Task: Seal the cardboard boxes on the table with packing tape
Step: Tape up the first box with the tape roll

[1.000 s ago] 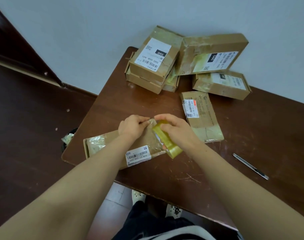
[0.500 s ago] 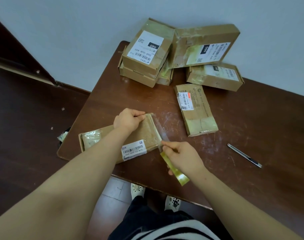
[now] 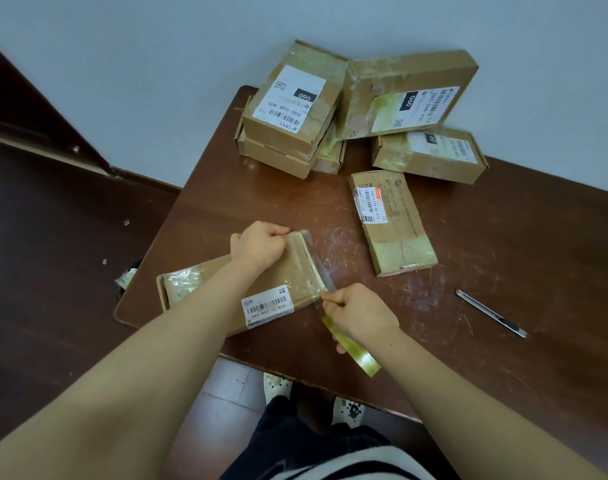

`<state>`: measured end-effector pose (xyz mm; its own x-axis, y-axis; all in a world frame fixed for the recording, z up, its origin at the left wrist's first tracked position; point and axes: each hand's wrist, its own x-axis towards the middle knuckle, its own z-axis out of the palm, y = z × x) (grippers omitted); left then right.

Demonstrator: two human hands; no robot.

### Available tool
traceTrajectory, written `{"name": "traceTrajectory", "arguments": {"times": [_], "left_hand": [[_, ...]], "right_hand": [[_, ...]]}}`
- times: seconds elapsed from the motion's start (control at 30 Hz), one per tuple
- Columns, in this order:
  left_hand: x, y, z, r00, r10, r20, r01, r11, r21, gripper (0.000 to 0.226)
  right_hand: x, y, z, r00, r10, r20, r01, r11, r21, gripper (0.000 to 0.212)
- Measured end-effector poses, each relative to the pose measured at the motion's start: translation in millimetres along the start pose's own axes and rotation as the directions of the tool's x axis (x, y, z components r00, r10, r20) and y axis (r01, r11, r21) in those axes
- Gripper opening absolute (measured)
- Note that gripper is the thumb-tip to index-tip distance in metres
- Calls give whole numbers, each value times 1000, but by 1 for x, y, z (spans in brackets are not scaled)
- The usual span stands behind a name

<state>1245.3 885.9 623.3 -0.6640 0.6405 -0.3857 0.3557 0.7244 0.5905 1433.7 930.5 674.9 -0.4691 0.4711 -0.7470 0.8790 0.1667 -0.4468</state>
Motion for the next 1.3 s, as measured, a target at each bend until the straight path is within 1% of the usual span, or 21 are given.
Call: {"name": "traceTrajectory", "arguments": {"times": [0.03, 0.07, 0.1, 0.13, 0.2, 0.23, 0.27, 0.33, 0.53, 0.57, 0.67, 0.77, 0.83, 0.93, 0.97, 1.0, 1.07, 1.1, 1.13, 1.2, 1.3], "left_hand": [[-3, 1, 1, 997, 60, -50, -58, 997, 41, 37], [-5, 3, 3, 974, 191, -126, -176, 977, 118, 40], [-7, 8, 6, 902, 379, -206, -342, 919, 195, 39], [-8, 14, 9, 794, 562, -233, -510, 823, 249, 35], [-4, 24, 19, 558, 816, -148, -745, 572, 343, 34], [1, 27, 24, 472, 879, -71, -795, 459, 396, 37], [5, 29, 28, 422, 906, 16, -814, 371, 447, 40], [12, 28, 35, 413, 907, 82, -800, 318, 508, 43], [10, 38, 38, 491, 862, 122, -807, 398, 436, 46], [7, 37, 38, 475, 869, 136, -836, 397, 379, 43], [-5, 25, 48, 360, 922, 142, -924, 331, 190, 41], [-12, 23, 59, 389, 920, 51, -890, 361, 278, 48], [-12, 26, 62, 396, 915, 76, -878, 354, 323, 45], [-12, 21, 60, 400, 916, 26, -897, 385, 217, 44], [-10, 19, 57, 430, 903, -1, -886, 423, 190, 38], [-8, 17, 57, 482, 875, -39, -839, 474, 267, 33], [-1, 15, 52, 714, 683, -151, -536, 673, 510, 54], [3, 14, 50, 820, 532, -210, -371, 774, 513, 61], [5, 14, 48, 885, 394, -247, -240, 843, 482, 57], [7, 15, 49, 916, 311, -254, -185, 888, 420, 37], [9, 18, 50, 881, 406, -241, -275, 856, 437, 37]], "right_hand": [[0, 0, 0, 1000, 2, 1, -2, 1000, 12, 33], [1, 1, -1, 1000, 3, 1, -3, 1000, 21, 33], [1, 1, -1, 1000, 6, 0, -6, 1000, 24, 33], [2, 1, -2, 1000, 7, 0, -7, 1000, 17, 33], [3, 2, -1, 1000, 1, -8, -1, 1000, -10, 33], [4, 2, -1, 1000, -4, -13, 3, 1000, -22, 33], [4, 3, -1, 1000, -4, -15, 3, 1000, -30, 33], [5, 3, -2, 1000, 0, -21, -1, 999, -37, 34], [7, 5, -7, 999, 26, -21, -26, 1000, 12, 34], [6, 5, -8, 999, 26, -23, -26, 1000, 9, 34], [5, 3, -8, 999, -8, -45, 5, 998, -62, 31], [6, 1, -7, 998, -27, -49, 23, 997, -77, 31], [6, 2, -8, 999, -17, -47, 14, 998, -65, 31], [4, 1, -8, 999, -12, -41, 9, 996, -83, 30], [3, 1, -8, 999, -14, -42, 10, 996, -92, 31], [3, 0, -8, 999, -13, -42, 9, 996, -94, 31], [2, 0, -7, 999, -2, -41, -1, 997, -80, 34], [3, 1, -7, 999, 0, -44, -3, 997, -78, 34], [3, 1, -6, 999, -1, -49, -3, 997, -83, 35], [4, 2, -4, 998, -2, -56, -3, 996, -90, 35], [5, 3, -4, 998, -3, -57, -2, 996, -84, 35]]}}
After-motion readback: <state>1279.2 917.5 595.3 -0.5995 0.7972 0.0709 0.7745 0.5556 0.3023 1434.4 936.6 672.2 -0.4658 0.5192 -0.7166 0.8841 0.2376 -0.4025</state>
